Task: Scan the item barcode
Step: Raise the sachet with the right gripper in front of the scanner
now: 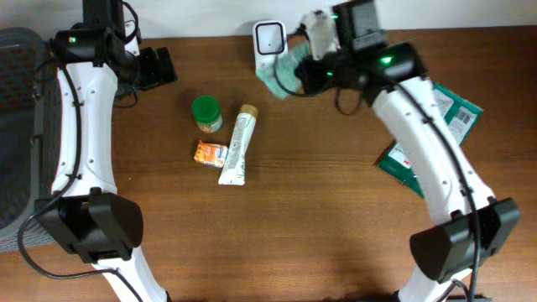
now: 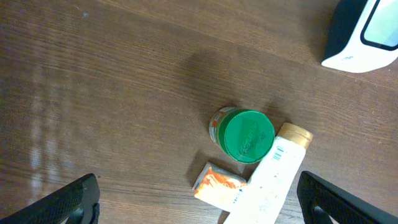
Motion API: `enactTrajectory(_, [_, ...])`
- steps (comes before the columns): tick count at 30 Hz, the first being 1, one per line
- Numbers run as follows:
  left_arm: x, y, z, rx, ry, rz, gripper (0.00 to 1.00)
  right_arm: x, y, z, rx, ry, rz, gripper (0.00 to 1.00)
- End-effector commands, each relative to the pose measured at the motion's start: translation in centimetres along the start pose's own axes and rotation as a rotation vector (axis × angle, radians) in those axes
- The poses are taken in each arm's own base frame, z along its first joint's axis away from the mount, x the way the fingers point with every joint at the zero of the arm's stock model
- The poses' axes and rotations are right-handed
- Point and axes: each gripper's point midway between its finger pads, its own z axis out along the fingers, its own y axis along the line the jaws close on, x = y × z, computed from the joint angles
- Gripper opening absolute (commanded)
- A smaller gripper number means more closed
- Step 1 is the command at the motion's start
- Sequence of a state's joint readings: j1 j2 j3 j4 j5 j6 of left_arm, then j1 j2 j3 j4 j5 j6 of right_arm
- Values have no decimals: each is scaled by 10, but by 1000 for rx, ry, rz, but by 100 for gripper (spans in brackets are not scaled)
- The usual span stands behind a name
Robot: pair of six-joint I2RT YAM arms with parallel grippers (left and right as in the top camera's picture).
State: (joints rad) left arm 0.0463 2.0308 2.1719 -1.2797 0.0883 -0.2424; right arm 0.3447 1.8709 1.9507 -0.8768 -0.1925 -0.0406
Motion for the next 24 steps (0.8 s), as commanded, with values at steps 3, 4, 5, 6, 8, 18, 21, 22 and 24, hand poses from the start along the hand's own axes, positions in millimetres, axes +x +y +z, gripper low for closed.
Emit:
enactTrajectory(3, [-3, 1, -7, -4, -19, 5, 99, -47, -38, 25, 330, -172, -94, 4])
enactTrajectory(4, [-3, 1, -7, -4, -19, 5, 99, -58, -39, 36, 339, -211, -147, 4])
enactTrajectory(5, [-3, 1, -7, -3, -19, 5, 99, -70, -42, 46, 353, -257, -209, 4])
enactTrajectory(6, [-3, 1, -7, -4, -19, 5, 99, -79, -44, 55, 371, -294, -265, 4])
enactTrajectory(8, [-3, 1, -7, -4, -19, 5, 99, -95, -50, 72, 430, -358, -389, 4])
enactTrajectory(18, [-3, 1, -7, -3, -19, 5, 99, -86, -76, 149, 643, -300, -871, 4])
enactTrajectory(21, [-3, 1, -7, -3, -19, 5, 99, -78, -76, 163, 669, -268, -927, 4])
enactTrajectory(22, [-3, 1, -7, -3, -19, 5, 99, -78, -75, 167, 685, -267, -944, 4])
enactTrajectory(24, [-3, 1, -7, -3, -19, 5, 99, -85, -71, 168, 723, -308, -974, 4])
